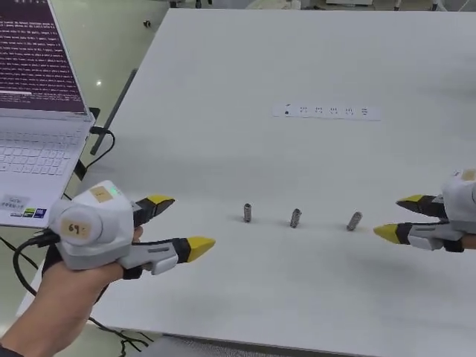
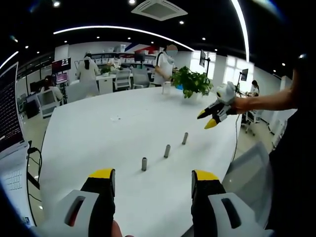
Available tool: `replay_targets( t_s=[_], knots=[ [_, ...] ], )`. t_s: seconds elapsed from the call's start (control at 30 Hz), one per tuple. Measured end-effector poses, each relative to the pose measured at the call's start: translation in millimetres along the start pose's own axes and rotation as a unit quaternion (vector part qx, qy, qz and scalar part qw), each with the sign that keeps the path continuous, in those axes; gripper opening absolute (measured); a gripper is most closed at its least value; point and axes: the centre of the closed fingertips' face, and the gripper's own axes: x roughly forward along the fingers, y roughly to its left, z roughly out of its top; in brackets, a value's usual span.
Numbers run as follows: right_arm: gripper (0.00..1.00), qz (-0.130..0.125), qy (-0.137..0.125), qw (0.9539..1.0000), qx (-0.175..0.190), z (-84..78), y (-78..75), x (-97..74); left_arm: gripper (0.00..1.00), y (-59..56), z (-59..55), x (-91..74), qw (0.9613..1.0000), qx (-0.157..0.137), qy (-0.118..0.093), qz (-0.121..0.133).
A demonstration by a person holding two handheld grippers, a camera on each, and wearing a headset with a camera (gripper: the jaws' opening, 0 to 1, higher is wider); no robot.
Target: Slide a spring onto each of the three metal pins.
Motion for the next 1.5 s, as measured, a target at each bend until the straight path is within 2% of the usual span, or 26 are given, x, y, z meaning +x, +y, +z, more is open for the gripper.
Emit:
replay_targets(
  t_s=[0.13,0.4,0.57,0.97,1.13,1.5],
  knots=[
    [0.51,-0.007,-0.026,0.9995,0.014,2.8,5.9,-13.5,0.58,-2.1,2.5,1.7,1.0000,-0.001,-0.002,0.000],
    [0.57,-0.014,-0.040,0.9989,0.021,-2.9,18.3,-31.3,0.58,-6.0,5.0,3.3,1.0000,-0.003,-0.006,0.003],
    [0.60,-0.012,-0.049,0.9984,0.027,-5.2,31.5,-39.0,0.59,-7.6,5.6,2.8,1.0000,-0.004,-0.007,0.005],
    [0.68,-0.010,-0.056,0.9975,0.042,-11.6,54.5,-50.0,0.60,-4.6,7.9,-3.5,0.9997,-0.011,-0.014,0.017],
    [0.69,-0.007,-0.052,0.9976,0.044,-14.8,58.9,-48.7,0.61,-3.2,9.1,-4.9,0.9995,-0.013,-0.017,0.022],
    [0.73,-0.001,-0.056,0.9975,0.043,-10.7,63.8,-47.0,0.64,-1.2,8.1,-8.3,0.9993,-0.016,-0.017,0.030]
  ],
)
